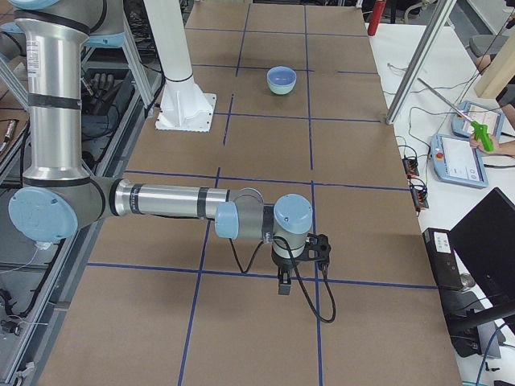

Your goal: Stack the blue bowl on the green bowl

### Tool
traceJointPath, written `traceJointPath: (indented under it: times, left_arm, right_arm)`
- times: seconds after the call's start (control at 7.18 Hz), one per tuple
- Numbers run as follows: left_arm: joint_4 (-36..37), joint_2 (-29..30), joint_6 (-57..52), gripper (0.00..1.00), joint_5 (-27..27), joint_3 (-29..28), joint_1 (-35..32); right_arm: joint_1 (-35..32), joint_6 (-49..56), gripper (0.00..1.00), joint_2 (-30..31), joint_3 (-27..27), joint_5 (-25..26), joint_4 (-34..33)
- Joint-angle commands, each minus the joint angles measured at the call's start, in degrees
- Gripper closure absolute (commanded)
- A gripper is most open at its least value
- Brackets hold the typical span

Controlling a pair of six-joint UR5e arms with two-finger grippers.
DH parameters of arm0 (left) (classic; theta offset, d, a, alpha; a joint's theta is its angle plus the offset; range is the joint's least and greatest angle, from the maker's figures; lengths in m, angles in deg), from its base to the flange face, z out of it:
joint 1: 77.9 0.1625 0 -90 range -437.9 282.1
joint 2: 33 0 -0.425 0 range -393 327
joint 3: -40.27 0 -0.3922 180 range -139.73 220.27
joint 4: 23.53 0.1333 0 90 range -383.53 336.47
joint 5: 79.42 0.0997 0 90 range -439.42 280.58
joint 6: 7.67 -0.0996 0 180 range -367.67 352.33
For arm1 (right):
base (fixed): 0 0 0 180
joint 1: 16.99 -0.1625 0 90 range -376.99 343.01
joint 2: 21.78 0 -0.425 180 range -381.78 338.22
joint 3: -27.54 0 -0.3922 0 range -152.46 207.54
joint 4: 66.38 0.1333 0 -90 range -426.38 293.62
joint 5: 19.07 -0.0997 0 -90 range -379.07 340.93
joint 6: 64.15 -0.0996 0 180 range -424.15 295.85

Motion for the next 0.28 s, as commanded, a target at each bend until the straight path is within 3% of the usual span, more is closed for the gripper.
traceJointPath:
  times: [0.0,0.14]
  left_arm:
    - [0.00,0.00,0.00,0.00,0.00,0.00,0.00]
    - [0.00,0.00,0.00,0.00,0.09,0.00,0.00]
  right_arm:
    - [0.00,0.00,0.00,0.00,0.00,0.02,0.02]
    - [0.00,0.00,0.00,0.00,0.00,0.02,0.02]
